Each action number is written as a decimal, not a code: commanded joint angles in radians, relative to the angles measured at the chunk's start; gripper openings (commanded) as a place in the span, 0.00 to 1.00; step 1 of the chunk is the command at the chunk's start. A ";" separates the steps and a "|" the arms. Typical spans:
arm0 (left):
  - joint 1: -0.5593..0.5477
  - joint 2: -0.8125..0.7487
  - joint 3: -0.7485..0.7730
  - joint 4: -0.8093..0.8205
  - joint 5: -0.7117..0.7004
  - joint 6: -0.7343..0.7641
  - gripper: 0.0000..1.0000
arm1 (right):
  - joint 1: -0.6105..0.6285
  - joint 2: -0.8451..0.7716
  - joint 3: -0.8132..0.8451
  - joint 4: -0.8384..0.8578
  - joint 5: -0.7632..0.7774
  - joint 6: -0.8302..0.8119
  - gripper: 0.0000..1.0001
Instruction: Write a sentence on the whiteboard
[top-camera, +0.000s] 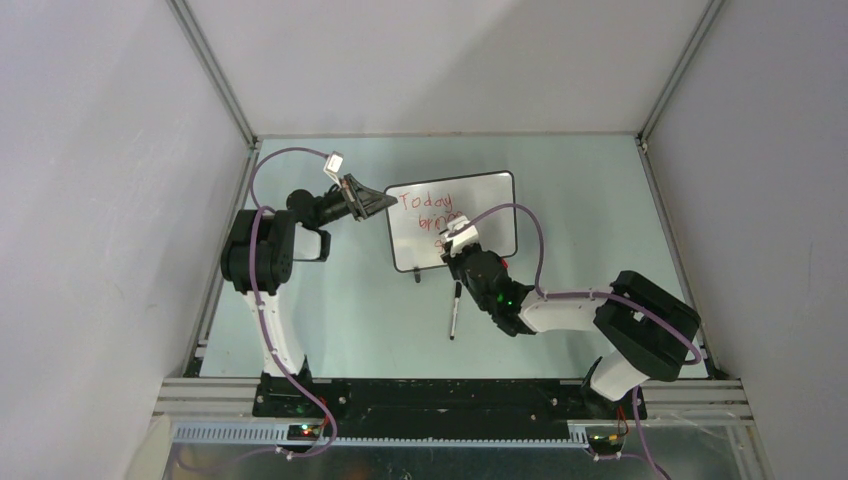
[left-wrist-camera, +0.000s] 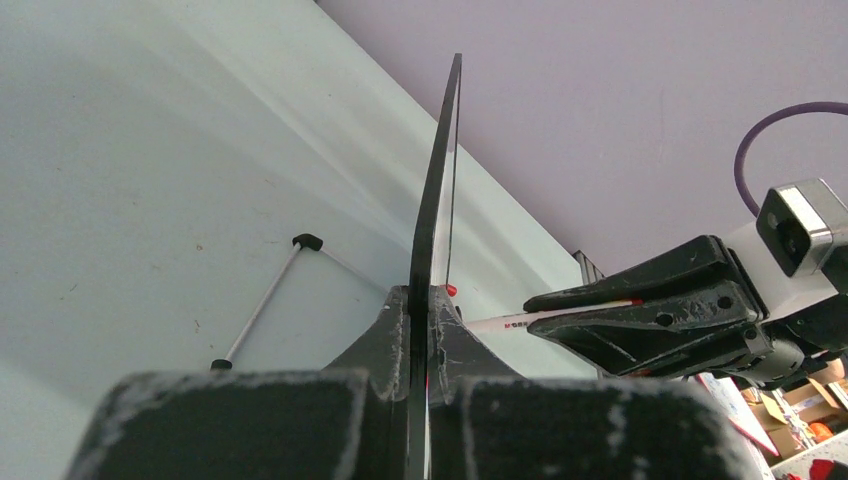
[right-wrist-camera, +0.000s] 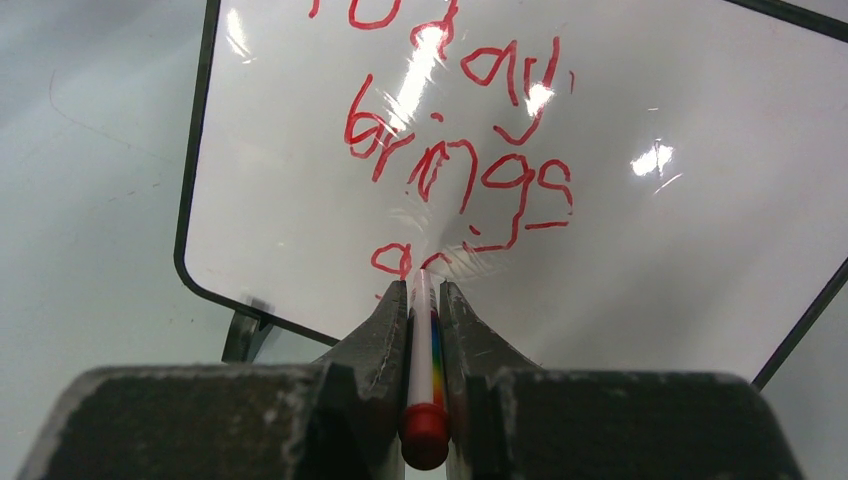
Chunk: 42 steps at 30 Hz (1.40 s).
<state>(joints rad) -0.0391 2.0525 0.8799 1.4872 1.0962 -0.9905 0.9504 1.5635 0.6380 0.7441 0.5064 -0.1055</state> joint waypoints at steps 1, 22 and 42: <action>0.008 -0.013 0.006 0.047 -0.004 0.026 0.00 | 0.007 -0.003 0.037 -0.019 -0.001 0.007 0.00; 0.009 -0.014 0.005 0.048 -0.004 0.028 0.00 | -0.006 -0.020 0.036 -0.037 0.091 -0.017 0.00; 0.009 -0.012 0.007 0.047 -0.003 0.028 0.00 | -0.013 -0.028 0.037 0.014 0.070 -0.035 0.00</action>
<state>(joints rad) -0.0387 2.0525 0.8799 1.4876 1.0927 -0.9867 0.9508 1.5616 0.6441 0.7155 0.5537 -0.1196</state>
